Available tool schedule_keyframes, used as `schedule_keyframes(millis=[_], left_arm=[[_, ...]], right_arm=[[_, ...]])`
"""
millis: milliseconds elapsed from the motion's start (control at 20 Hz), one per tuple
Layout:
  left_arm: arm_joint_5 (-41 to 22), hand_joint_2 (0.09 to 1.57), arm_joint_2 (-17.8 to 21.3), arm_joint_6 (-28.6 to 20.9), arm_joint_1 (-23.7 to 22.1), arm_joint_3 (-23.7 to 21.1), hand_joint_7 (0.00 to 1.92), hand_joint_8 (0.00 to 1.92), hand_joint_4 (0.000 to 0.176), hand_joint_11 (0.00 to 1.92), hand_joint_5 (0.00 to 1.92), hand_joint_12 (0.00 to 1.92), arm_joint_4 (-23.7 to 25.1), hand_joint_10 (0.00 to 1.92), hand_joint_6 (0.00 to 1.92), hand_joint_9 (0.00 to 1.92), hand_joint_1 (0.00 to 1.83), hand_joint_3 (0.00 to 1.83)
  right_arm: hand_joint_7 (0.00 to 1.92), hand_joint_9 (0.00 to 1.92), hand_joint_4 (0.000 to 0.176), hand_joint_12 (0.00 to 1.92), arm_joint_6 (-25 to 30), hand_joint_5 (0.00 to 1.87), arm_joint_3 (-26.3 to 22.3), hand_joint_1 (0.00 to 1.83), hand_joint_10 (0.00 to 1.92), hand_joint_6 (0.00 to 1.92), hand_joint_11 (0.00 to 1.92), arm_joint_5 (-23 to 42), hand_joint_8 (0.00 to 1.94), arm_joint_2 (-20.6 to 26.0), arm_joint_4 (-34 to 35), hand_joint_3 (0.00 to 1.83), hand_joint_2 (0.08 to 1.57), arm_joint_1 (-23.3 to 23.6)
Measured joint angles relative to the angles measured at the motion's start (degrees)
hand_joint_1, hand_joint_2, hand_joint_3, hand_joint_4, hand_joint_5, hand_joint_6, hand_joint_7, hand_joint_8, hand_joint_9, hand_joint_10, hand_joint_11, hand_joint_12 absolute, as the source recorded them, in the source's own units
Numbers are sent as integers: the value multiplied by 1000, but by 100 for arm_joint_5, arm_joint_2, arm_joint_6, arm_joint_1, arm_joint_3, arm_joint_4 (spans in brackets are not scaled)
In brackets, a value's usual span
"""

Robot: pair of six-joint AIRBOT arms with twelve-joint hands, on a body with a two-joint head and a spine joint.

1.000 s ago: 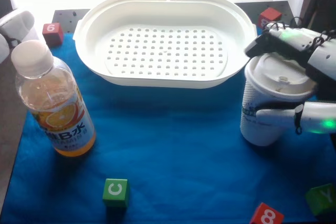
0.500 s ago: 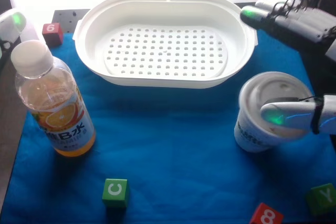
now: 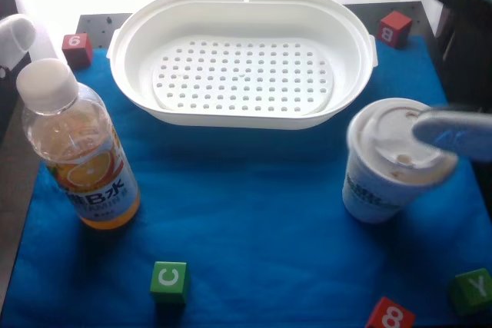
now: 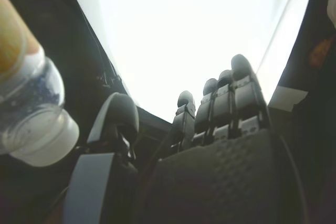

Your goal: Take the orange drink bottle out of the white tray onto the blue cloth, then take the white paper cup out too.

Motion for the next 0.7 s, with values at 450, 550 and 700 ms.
schedule_keyframes(millis=[450,550,700], left_arm=[[96,1401,83,4,-17,35,30,0,148,0,124,182,269,1,1,19,448,2],[181,1392,127,31,-63,59,13,0,131,0,45,203,348,3,2,24,395,0],[87,1414,216,50,-138,59,1,0,131,0,0,345,450,3,0,66,336,2]], right_arm=[[0,0,5,20,-774,0,105,316,0,0,22,142,0,149,704,5,1442,0],[0,0,28,432,-798,0,201,344,0,0,0,118,0,190,778,1,1408,9],[0,0,31,682,-866,0,240,353,0,0,0,116,0,304,704,0,1408,249]])
